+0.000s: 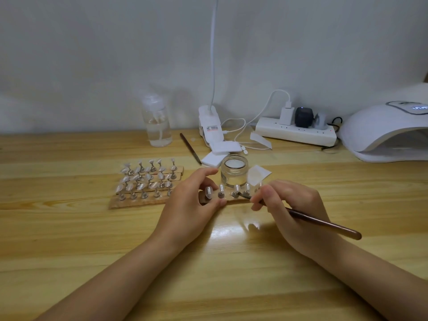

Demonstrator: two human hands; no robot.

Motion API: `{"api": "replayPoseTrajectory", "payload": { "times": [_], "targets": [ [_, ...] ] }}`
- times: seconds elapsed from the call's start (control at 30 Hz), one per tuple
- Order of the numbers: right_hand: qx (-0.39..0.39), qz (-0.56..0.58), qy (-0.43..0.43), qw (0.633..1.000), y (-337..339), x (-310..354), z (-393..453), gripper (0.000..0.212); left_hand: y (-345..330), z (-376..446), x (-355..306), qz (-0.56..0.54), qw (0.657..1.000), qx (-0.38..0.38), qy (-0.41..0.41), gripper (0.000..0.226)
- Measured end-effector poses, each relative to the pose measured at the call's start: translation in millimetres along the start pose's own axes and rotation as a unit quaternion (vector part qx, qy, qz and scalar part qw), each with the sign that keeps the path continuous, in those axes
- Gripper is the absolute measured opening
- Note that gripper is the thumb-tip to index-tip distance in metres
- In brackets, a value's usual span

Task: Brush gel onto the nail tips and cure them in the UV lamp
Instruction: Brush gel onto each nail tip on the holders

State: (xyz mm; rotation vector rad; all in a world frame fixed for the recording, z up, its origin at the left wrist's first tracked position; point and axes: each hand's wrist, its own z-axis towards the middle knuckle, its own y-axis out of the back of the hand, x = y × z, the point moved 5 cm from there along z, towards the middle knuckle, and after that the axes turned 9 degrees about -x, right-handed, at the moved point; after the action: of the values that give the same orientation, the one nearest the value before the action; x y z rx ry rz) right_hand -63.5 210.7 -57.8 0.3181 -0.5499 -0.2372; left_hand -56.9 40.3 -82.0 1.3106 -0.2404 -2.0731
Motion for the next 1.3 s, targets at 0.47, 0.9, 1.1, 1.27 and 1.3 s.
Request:
{"api": "replayPoseTrajectory", "payload": {
  "times": [0.47,0.9,1.1,1.27,1.3],
  "targets": [
    [-0.028,0.057,-0.106,0.992,3.1,-9.6,-3.8,0.041,0.3,-0.3,-0.4,-0.003,1.0,-0.002,0.001,0.048],
    [-0.041,0.136,-0.159,0.977,2.1,-10.1,-4.2,0.038,0.5,-0.6,-0.8,-0.006,1.0,-0.002,-0.006,0.047],
    [-0.042,0.057,-0.103,0.992,3.4,-3.0,1.4,0.037,1.0,-0.6,-2.2,-0.026,0.999,-0.017,-0.015,0.047],
    [-0.042,0.053,-0.108,0.992,4.7,-4.9,-0.2,0.039,3.2,-1.3,-7.5,-0.031,0.998,-0.036,-0.042,0.048],
    [-0.051,0.067,-0.11,0.99,6.9,-5.2,-1.0,0.039,3.9,-1.6,-8.6,-0.03,0.998,-0.038,-0.048,0.049]
  ]
}}
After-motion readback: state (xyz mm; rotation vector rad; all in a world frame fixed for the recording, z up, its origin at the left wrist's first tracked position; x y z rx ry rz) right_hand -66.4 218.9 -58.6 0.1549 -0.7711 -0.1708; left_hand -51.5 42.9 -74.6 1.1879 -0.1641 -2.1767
